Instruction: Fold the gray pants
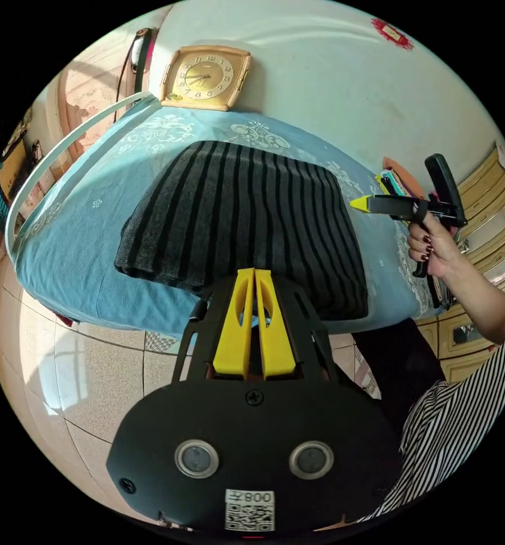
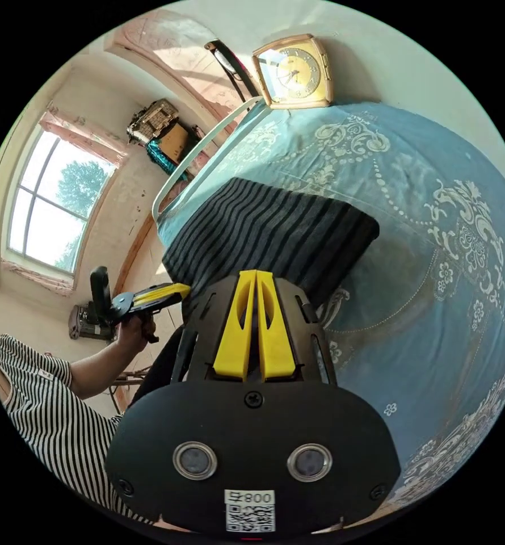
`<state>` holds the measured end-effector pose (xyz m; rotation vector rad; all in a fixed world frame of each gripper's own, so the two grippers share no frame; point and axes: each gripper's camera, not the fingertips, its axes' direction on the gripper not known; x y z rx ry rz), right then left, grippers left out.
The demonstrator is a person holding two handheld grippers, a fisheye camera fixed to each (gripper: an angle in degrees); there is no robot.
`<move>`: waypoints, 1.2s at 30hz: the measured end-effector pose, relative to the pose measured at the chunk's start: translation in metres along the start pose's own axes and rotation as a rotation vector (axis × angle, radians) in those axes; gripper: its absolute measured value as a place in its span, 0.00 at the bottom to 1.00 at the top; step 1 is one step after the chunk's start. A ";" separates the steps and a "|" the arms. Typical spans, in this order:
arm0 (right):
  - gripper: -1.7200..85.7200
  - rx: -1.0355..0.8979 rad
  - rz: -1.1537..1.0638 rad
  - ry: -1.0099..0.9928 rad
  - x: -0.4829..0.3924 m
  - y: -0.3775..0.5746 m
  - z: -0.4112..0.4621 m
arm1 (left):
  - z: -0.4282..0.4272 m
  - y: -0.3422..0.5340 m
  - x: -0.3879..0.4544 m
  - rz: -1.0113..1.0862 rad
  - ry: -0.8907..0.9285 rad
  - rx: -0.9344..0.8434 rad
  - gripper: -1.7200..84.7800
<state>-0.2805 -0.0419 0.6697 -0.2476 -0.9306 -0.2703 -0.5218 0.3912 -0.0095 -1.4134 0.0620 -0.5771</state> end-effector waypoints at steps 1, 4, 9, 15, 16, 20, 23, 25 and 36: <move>0.02 0.023 0.060 0.010 0.022 -0.007 -0.002 | 0.000 -0.001 -0.001 -0.030 0.036 -0.008 0.02; 0.02 0.003 0.198 0.030 0.072 -0.015 0.007 | 0.001 -0.002 0.003 -0.047 0.063 -0.017 0.02; 0.02 0.007 0.279 -0.078 0.104 0.004 0.008 | -0.005 -0.007 0.015 -0.059 0.066 -0.016 0.02; 0.02 0.040 0.044 -0.151 0.072 0.043 -0.016 | -0.032 -0.011 0.001 -0.158 -0.076 0.129 0.02; 0.02 -0.010 -0.028 -0.162 0.058 0.055 -0.010 | -0.030 -0.011 -0.004 -0.193 -0.125 0.122 0.02; 0.02 -0.304 -0.144 -0.235 0.036 0.103 0.041 | -0.009 -0.010 -0.013 -0.216 -0.115 0.069 0.02; 0.02 -0.270 -0.074 -0.270 0.053 0.117 0.046 | -0.010 -0.013 -0.006 -0.215 -0.140 0.055 0.02; 0.02 -0.217 -0.069 -0.282 0.059 0.121 0.032 | -0.016 -0.013 0.000 -0.211 -0.139 0.080 0.02; 0.02 -0.145 0.014 -0.285 0.103 0.177 0.010 | 0.007 0.000 0.033 -0.195 0.024 0.046 0.02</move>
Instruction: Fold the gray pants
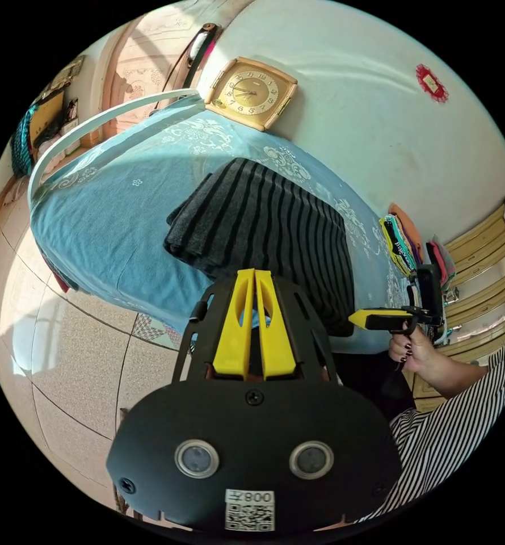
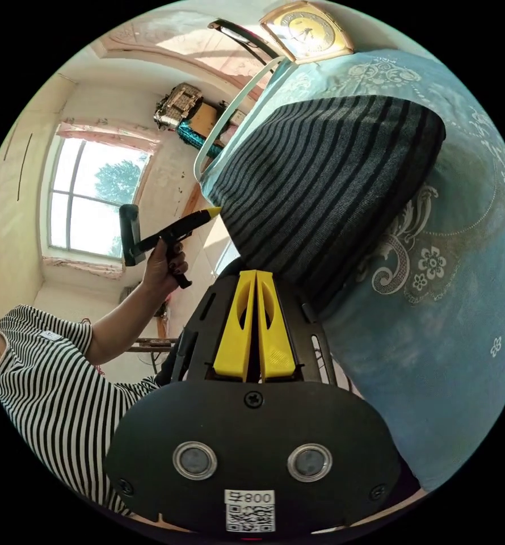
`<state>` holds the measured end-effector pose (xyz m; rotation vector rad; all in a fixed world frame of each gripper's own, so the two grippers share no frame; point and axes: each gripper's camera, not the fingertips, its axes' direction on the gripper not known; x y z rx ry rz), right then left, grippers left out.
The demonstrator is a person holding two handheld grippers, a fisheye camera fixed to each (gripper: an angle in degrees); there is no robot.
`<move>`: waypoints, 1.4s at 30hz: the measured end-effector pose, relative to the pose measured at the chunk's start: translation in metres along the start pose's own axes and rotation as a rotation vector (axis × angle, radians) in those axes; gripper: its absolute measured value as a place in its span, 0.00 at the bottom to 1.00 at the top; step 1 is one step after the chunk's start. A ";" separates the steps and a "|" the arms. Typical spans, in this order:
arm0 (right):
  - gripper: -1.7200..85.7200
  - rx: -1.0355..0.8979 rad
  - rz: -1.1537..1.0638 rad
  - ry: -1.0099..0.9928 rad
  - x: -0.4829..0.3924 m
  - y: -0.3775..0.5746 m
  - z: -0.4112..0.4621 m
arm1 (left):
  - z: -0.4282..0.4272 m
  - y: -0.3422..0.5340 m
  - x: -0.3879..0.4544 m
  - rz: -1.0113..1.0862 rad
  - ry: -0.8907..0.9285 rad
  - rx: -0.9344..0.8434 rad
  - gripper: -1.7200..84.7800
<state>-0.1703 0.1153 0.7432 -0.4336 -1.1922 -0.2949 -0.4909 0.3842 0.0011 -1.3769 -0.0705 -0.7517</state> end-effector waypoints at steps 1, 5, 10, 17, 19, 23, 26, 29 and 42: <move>0.02 0.002 0.017 -0.003 0.004 0.006 -0.002 | 0.007 -0.003 -0.001 -0.012 -0.012 -0.034 0.02; 0.02 -0.022 0.163 -0.012 0.040 0.026 0.002 | 0.015 -0.008 -0.005 -0.060 0.031 -0.031 0.02; 0.02 -0.038 0.163 0.010 0.053 0.041 0.001 | 0.014 0.003 0.015 -0.005 0.092 -0.014 0.03; 0.02 0.011 0.301 -0.077 0.100 0.070 -0.011 | 0.067 0.013 0.056 0.129 0.287 -0.267 0.07; 0.02 0.019 0.325 -0.087 0.110 0.079 -0.016 | 0.083 0.010 0.063 0.144 0.318 -0.331 0.09; 0.03 0.083 0.378 -0.181 0.133 0.099 -0.031 | 0.115 -0.002 0.073 0.154 0.351 -0.418 0.12; 0.04 0.127 0.388 -0.229 0.145 0.106 -0.041 | 0.131 -0.010 0.077 0.160 0.355 -0.437 0.12; 0.07 0.153 0.405 -0.295 0.158 0.109 -0.047 | 0.149 -0.014 0.075 0.132 0.351 -0.461 0.10; 0.17 0.209 0.471 -0.524 0.197 0.097 -0.051 | 0.155 -0.021 0.050 0.131 0.440 -0.382 0.04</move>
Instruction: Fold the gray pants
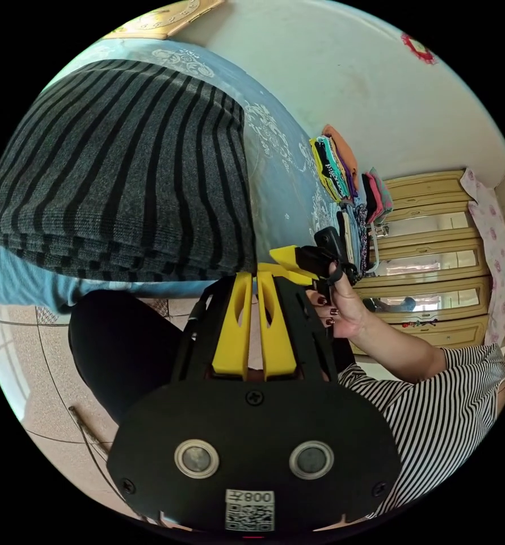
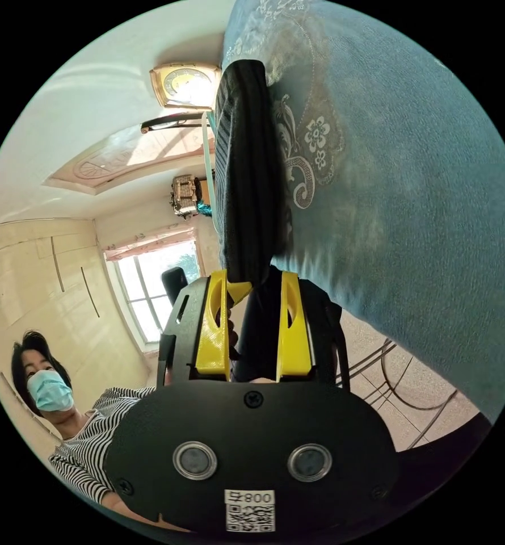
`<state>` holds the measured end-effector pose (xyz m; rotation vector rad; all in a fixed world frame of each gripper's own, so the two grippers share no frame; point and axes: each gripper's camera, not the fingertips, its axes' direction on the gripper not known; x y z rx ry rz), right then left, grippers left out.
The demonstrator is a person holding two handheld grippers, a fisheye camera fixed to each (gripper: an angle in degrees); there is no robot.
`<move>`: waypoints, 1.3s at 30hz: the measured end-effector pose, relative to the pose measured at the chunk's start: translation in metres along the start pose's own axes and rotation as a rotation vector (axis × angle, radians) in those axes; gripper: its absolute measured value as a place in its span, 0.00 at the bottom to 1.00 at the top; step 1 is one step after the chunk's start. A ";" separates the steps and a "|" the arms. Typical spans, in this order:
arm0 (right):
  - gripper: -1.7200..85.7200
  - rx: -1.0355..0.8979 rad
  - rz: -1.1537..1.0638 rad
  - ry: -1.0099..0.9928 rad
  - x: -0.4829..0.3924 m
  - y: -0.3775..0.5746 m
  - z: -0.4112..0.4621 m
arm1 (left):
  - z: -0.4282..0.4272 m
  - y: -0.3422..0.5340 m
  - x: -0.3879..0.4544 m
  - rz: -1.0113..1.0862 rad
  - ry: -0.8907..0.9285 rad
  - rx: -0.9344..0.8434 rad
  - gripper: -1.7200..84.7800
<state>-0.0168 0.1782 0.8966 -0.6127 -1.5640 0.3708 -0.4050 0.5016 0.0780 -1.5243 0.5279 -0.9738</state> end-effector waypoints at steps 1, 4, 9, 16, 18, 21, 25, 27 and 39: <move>0.18 -0.003 -0.002 -0.007 -0.001 -0.003 0.001 | -0.001 0.000 -0.003 -0.001 0.008 0.006 0.04; 0.18 -0.008 0.010 -0.035 -0.001 -0.011 0.003 | -0.005 0.001 -0.011 0.003 0.021 0.015 0.04; 0.18 -0.019 0.028 -0.061 -0.002 -0.022 0.008 | -0.010 0.003 -0.026 -0.002 0.035 0.027 0.04; 0.16 -0.026 0.070 -0.069 -0.007 -0.035 0.018 | -0.019 0.009 -0.054 -0.017 0.065 0.037 0.03; 0.15 -0.026 0.073 -0.065 -0.010 -0.036 0.017 | -0.024 0.013 -0.063 -0.029 0.103 0.052 0.03; 0.13 -0.032 0.062 -0.049 -0.018 -0.037 0.015 | -0.040 0.024 -0.078 -0.039 0.132 0.093 0.03; 0.12 -0.049 0.034 -0.023 -0.036 -0.040 0.012 | -0.070 0.048 -0.112 -0.094 0.171 0.198 0.06; 0.12 -0.056 0.024 -0.017 -0.044 -0.041 0.011 | -0.083 0.059 -0.134 -0.151 0.234 0.264 0.08; 0.11 -0.094 -0.005 -0.016 -0.086 -0.040 -0.001 | -0.126 0.105 -0.250 -0.534 0.601 0.763 0.19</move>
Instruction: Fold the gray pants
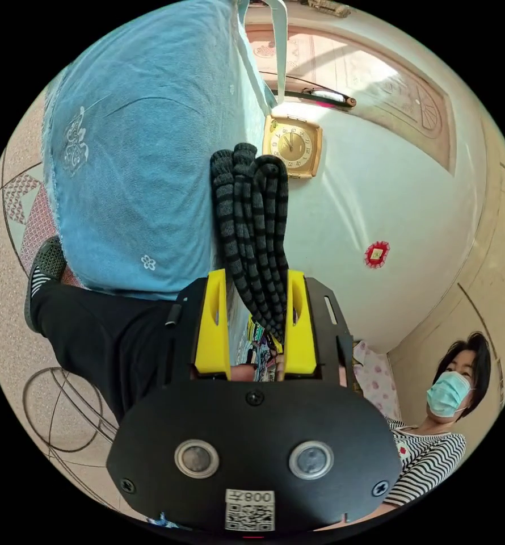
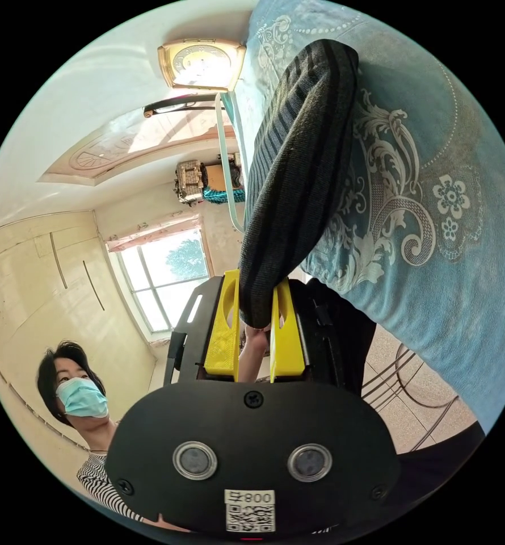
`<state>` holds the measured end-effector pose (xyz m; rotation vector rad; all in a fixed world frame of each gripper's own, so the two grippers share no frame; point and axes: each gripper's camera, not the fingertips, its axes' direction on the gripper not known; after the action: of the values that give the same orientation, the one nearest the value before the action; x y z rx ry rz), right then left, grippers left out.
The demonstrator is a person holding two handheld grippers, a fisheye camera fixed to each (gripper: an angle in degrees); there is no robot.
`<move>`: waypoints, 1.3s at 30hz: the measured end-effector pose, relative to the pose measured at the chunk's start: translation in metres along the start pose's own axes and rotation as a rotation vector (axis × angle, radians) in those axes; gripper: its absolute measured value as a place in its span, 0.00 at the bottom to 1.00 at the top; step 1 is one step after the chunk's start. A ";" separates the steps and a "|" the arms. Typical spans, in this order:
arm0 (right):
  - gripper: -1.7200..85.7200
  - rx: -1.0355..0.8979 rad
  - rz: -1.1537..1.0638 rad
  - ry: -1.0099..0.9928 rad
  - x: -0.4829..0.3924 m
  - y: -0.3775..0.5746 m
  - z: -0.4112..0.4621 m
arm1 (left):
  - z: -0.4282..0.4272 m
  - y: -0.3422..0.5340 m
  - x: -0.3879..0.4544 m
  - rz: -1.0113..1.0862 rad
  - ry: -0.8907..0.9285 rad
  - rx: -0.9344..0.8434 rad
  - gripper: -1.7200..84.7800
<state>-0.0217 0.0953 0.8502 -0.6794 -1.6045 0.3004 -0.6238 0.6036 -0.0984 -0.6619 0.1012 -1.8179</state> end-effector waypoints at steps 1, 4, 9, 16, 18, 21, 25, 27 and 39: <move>0.11 0.003 0.005 -0.003 -0.002 0.002 -0.001 | -0.004 -0.005 -0.002 -0.013 0.025 0.041 0.20; 0.11 0.006 0.008 -0.007 -0.007 0.008 -0.005 | -0.008 -0.019 -0.001 -0.031 0.044 0.099 0.22; 0.11 0.014 0.011 -0.027 -0.015 0.018 -0.011 | -0.004 -0.038 0.009 -0.030 -0.020 0.095 0.23; 0.11 0.007 -0.008 -0.022 -0.028 0.039 -0.023 | 0.024 -0.054 0.027 -0.035 -0.014 0.065 0.24; 0.11 0.009 -0.004 -0.028 -0.028 0.047 -0.027 | 0.034 -0.056 0.032 -0.044 -0.018 0.046 0.24; 0.11 0.008 -0.004 -0.026 -0.026 0.062 -0.034 | 0.048 -0.056 0.041 -0.060 -0.053 0.026 0.22; 0.11 -0.010 -0.007 0.013 -0.019 0.086 -0.043 | 0.063 -0.046 0.055 -0.060 -0.066 0.009 0.17; 0.11 -0.018 -0.007 0.035 -0.014 0.098 -0.047 | 0.070 -0.039 0.065 -0.044 -0.088 0.014 0.16; 0.11 0.035 -0.061 -0.015 -0.003 0.204 -0.117 | 0.144 0.034 0.177 0.119 -0.177 -0.044 0.13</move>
<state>0.1429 0.2319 0.7517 -0.6018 -1.6270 0.2887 -0.5603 0.4682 0.0772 -0.8279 0.0610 -1.6397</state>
